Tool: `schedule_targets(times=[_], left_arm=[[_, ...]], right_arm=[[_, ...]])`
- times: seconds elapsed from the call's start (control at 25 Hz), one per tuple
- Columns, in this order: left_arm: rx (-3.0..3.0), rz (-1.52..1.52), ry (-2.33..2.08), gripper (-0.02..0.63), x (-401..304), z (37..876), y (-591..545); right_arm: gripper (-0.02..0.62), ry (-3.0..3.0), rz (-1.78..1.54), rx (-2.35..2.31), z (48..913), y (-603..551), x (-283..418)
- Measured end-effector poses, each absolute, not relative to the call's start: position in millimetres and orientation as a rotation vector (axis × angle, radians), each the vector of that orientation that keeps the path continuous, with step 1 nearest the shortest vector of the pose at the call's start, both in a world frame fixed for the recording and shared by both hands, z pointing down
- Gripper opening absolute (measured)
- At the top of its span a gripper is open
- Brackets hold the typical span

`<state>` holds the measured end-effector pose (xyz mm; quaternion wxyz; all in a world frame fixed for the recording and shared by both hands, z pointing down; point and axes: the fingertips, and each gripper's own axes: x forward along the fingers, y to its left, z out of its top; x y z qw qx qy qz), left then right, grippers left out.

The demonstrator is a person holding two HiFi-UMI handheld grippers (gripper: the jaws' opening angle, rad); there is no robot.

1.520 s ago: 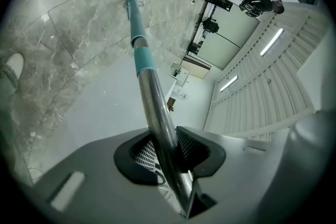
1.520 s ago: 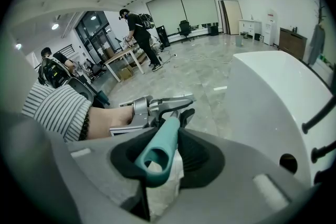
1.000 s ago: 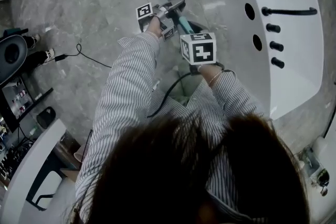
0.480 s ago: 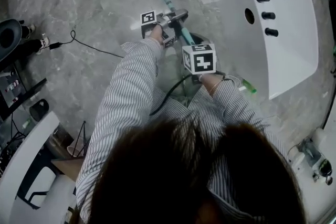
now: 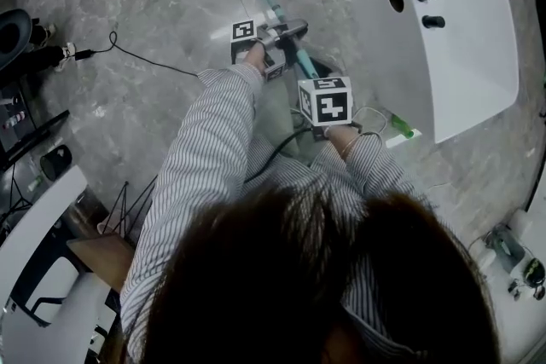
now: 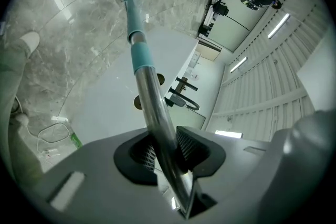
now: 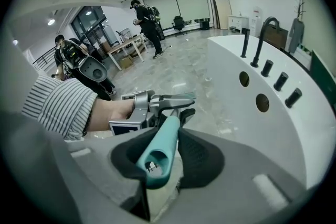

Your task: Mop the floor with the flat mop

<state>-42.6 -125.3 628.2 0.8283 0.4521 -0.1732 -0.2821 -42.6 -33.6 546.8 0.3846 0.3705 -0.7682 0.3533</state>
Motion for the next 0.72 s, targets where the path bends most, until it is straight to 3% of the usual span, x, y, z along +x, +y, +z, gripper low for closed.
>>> schedule_targets(times=[0.72], left_arm=[[0.957,-0.702,-0.378,0.103,146,627,84]], right_arm=[[0.114,-1.964,0.848,0.887,548,177,152]])
